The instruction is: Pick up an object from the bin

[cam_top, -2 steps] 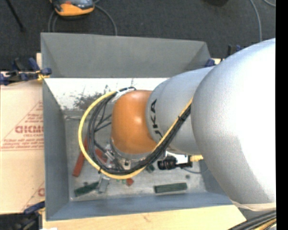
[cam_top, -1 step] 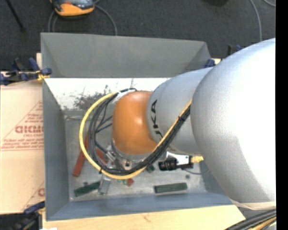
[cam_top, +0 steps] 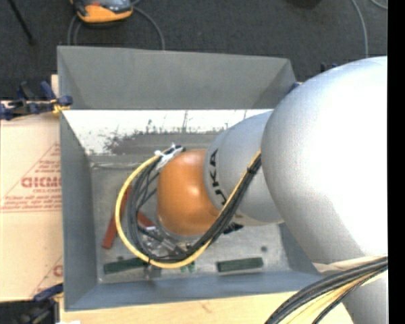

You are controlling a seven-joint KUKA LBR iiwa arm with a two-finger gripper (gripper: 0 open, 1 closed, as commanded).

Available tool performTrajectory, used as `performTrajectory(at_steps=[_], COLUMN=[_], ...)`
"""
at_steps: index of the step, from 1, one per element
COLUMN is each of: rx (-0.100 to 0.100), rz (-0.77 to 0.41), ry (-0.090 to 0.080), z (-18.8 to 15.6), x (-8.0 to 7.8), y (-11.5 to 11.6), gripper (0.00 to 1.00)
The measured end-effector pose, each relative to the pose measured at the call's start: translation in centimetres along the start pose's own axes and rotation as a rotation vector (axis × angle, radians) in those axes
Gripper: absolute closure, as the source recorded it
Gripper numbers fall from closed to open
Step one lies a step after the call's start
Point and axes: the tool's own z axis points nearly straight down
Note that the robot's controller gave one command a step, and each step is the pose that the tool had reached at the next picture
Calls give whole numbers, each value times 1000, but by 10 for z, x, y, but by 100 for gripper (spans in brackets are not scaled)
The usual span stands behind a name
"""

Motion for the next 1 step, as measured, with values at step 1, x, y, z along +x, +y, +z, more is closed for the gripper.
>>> performTrajectory(at_steps=[1], rx=[0], rz=[1], ry=[0], z=[0], x=[0], y=[0], gripper=[100])
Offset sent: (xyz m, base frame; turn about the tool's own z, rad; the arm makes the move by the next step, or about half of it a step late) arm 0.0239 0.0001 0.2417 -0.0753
